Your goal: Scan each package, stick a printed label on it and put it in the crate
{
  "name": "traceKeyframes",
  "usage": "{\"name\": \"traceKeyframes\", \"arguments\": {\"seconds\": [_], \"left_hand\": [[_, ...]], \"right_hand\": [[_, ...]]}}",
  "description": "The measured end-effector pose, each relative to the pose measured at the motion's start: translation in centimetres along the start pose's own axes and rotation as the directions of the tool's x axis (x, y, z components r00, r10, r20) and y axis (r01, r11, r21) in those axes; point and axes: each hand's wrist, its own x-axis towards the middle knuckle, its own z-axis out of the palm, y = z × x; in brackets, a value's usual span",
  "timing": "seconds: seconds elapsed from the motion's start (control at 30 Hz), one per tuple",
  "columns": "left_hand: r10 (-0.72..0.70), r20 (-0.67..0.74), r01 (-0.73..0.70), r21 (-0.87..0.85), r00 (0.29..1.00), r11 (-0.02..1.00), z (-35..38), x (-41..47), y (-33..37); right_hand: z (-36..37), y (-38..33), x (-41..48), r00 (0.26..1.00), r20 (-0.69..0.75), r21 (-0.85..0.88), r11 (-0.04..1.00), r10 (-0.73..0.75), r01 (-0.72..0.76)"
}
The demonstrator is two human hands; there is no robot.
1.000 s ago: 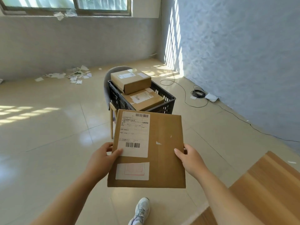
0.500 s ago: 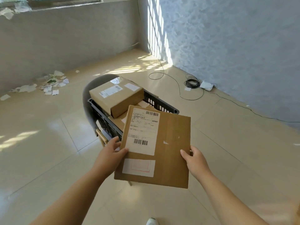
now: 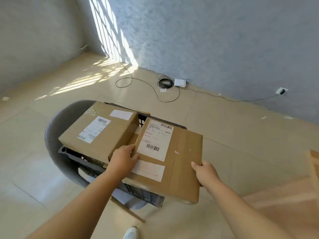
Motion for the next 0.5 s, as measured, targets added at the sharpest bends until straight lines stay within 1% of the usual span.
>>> {"name": "traceKeyframes", "arguments": {"seconds": [0.1, 0.23, 0.3, 0.37, 0.43, 0.5], "left_hand": [[0.068, 0.112, -0.081, 0.113, 0.991, 0.99, -1.0, 3.1, -1.2], [0.186, 0.245, -0.227, 0.151, 0.952, 0.962, -1.2, 5.0, -2.9], [0.252, 0.3, -0.332, 0.255, 0.92, 0.908, -1.0, 5.3, -3.6], [0.295, 0.331, -0.416, 0.393, 0.896, 0.82, -1.0, 5.5, -4.4], [0.315, 0.325, -0.44, 0.464, 0.892, 0.768, -1.3, 5.8, -4.9], [0.303, 0.313, -0.425, 0.479, 0.9, 0.768, -1.7, 6.1, -5.4]], "right_hand": [[2.2, -1.2, -0.2, 0.997, -0.042, 0.01, 0.997, 0.072, -0.072], [4.5, -2.2, -0.6, 0.99, -0.093, -0.01, 0.994, 0.109, -0.11], [5.2, -2.8, -0.8, 0.986, -0.136, -0.031, 0.994, 0.095, -0.1], [5.9, -3.6, -0.7, 0.985, -0.162, -0.047, 0.997, 0.054, -0.063], [6.4, -4.2, -0.5, 0.99, -0.14, -0.089, 0.996, 0.0, -0.012], [6.7, -4.8, -0.4, 0.995, -0.091, -0.171, 0.985, -0.041, 0.025]]}}
